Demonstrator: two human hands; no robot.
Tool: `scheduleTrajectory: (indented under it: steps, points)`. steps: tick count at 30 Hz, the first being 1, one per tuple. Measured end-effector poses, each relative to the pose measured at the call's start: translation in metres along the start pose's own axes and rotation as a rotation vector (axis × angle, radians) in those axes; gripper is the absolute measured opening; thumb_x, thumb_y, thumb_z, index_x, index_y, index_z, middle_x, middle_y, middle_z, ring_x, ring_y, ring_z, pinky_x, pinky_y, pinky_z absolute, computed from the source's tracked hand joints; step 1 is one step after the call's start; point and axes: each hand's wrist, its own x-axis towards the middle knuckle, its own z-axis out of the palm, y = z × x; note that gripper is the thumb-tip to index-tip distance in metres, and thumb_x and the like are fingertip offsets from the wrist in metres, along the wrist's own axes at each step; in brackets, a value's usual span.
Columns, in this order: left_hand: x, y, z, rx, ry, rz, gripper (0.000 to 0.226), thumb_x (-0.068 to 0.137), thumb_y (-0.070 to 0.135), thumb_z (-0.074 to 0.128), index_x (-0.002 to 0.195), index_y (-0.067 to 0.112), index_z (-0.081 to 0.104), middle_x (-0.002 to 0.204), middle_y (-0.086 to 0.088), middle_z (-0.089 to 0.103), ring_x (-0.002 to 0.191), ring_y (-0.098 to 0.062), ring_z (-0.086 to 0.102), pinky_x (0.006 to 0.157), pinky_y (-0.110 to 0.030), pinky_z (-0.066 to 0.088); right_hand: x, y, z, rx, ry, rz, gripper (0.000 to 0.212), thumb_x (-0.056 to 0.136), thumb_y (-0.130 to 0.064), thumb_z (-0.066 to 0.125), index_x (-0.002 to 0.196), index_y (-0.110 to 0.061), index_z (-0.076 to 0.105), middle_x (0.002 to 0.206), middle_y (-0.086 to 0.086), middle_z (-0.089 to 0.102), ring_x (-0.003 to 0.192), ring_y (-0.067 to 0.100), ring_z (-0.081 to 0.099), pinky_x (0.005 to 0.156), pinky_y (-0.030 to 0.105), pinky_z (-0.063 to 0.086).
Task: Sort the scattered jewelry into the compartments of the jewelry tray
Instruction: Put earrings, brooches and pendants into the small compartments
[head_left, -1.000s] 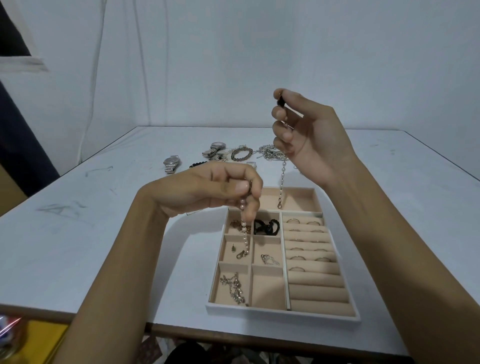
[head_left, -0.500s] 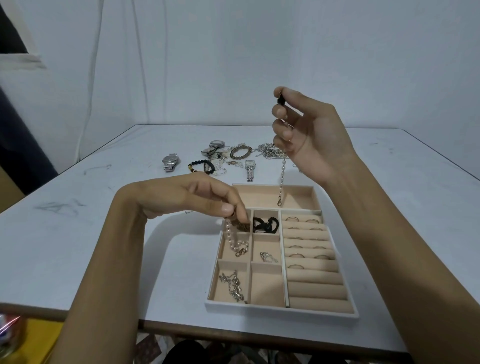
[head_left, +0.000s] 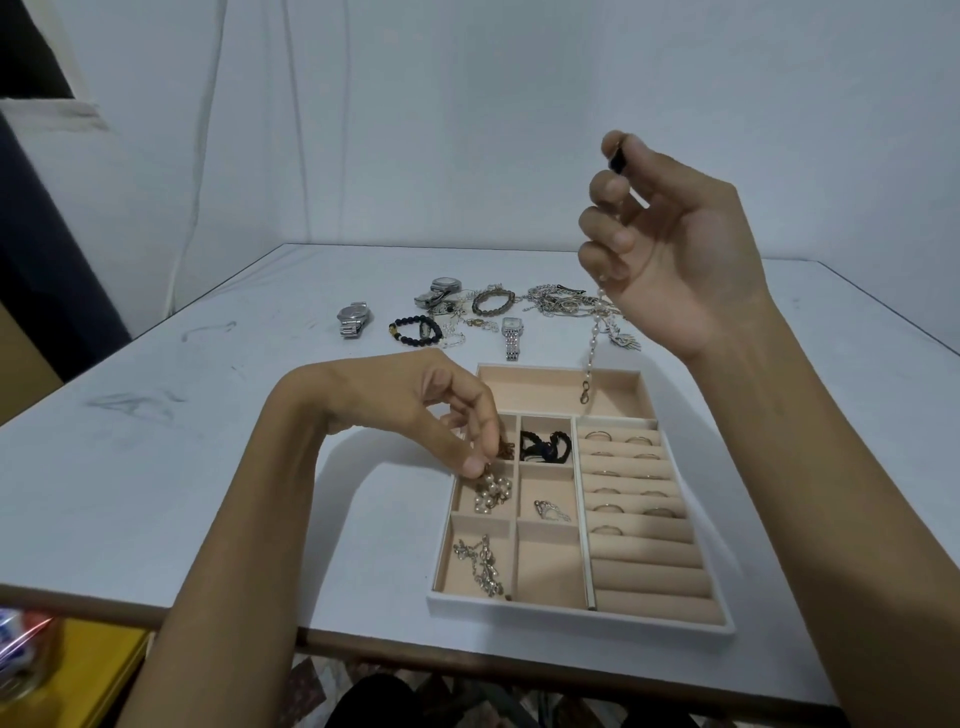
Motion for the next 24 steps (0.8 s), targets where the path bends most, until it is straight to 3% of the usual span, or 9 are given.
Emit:
scheduleTrajectory:
  steps: [7, 10, 13, 16, 20, 22, 24]
  points:
    - [0.003, -0.004, -0.001, 0.021, 0.005, -0.027, 0.029, 0.073, 0.007, 0.08, 0.097, 0.016, 0.067, 0.085, 0.003, 0.071, 0.082, -0.012, 0.053, 0.075, -0.024, 0.037, -0.001, 0.002, 0.001, 0.029, -0.01, 0.013, 0.011, 0.095, -0.021, 0.048, 0.089, -0.018, 0.058, 0.067, -0.006, 0.048, 0.048, 0.01, 0.033, 0.047, 0.021, 0.021]
    - [0.004, -0.013, -0.006, -0.064, 0.221, -0.029, 0.021, 0.084, 0.007, 0.07, 0.103, 0.014, 0.066, 0.096, -0.004, 0.07, 0.089, -0.011, 0.06, 0.081, -0.016, 0.045, -0.004, 0.006, 0.004, 0.031, -0.008, 0.027, 0.012, 0.095, -0.021, 0.047, 0.088, -0.019, 0.058, 0.066, -0.007, 0.047, 0.047, 0.009, 0.033, 0.048, 0.021, 0.018]
    - [0.004, -0.027, -0.005, -0.079, 0.466, -0.098, 0.019, 0.092, 0.016, 0.06, 0.111, 0.018, 0.064, 0.109, 0.001, 0.067, 0.098, -0.006, 0.061, 0.09, -0.023, 0.044, -0.008, 0.012, 0.007, 0.04, -0.021, 0.051, 0.013, 0.095, -0.021, 0.047, 0.088, -0.018, 0.058, 0.065, -0.006, 0.048, 0.046, 0.009, 0.033, 0.047, 0.022, 0.018]
    - [0.002, -0.041, 0.008, 0.081, 0.586, -0.197, 0.03, 0.097, 0.024, 0.052, 0.126, 0.021, 0.055, 0.132, 0.005, 0.051, 0.115, -0.005, 0.049, 0.094, -0.021, 0.035, -0.014, 0.016, 0.01, 0.053, -0.043, 0.073, 0.012, 0.093, -0.02, 0.048, 0.088, -0.018, 0.058, 0.064, -0.006, 0.049, 0.046, 0.01, 0.034, 0.047, 0.022, 0.017]
    - [0.001, -0.051, 0.037, 0.453, 0.516, -0.325, 0.05, 0.101, 0.038, 0.031, 0.147, 0.019, 0.029, 0.157, 0.002, 0.021, 0.145, -0.011, 0.014, 0.118, -0.034, 0.011, -0.024, 0.018, 0.013, 0.061, -0.071, 0.094, 0.012, 0.092, -0.02, 0.048, 0.088, -0.018, 0.059, 0.064, -0.006, 0.048, 0.046, 0.009, 0.033, 0.048, 0.023, 0.016]
    - [-0.002, -0.053, 0.05, 0.534, 0.466, -0.388, 0.053, 0.102, 0.037, 0.022, 0.152, 0.021, 0.012, 0.161, 0.006, 0.003, 0.147, -0.008, -0.003, 0.12, -0.038, -0.002, -0.029, 0.02, 0.015, 0.069, -0.078, 0.104, 0.013, 0.091, -0.021, 0.048, 0.087, -0.017, 0.06, 0.063, -0.006, 0.047, 0.046, 0.009, 0.031, 0.048, 0.023, 0.016]
    - [-0.004, -0.053, 0.06, 0.575, 0.472, -0.421, 0.054, 0.102, 0.037, 0.016, 0.153, 0.023, 0.006, 0.16, 0.008, -0.003, 0.146, -0.006, -0.008, 0.12, -0.035, -0.005, -0.034, 0.024, 0.015, 0.067, -0.078, 0.119, 0.013, 0.09, -0.021, 0.048, 0.086, -0.017, 0.059, 0.063, -0.006, 0.047, 0.046, 0.009, 0.031, 0.047, 0.023, 0.015]
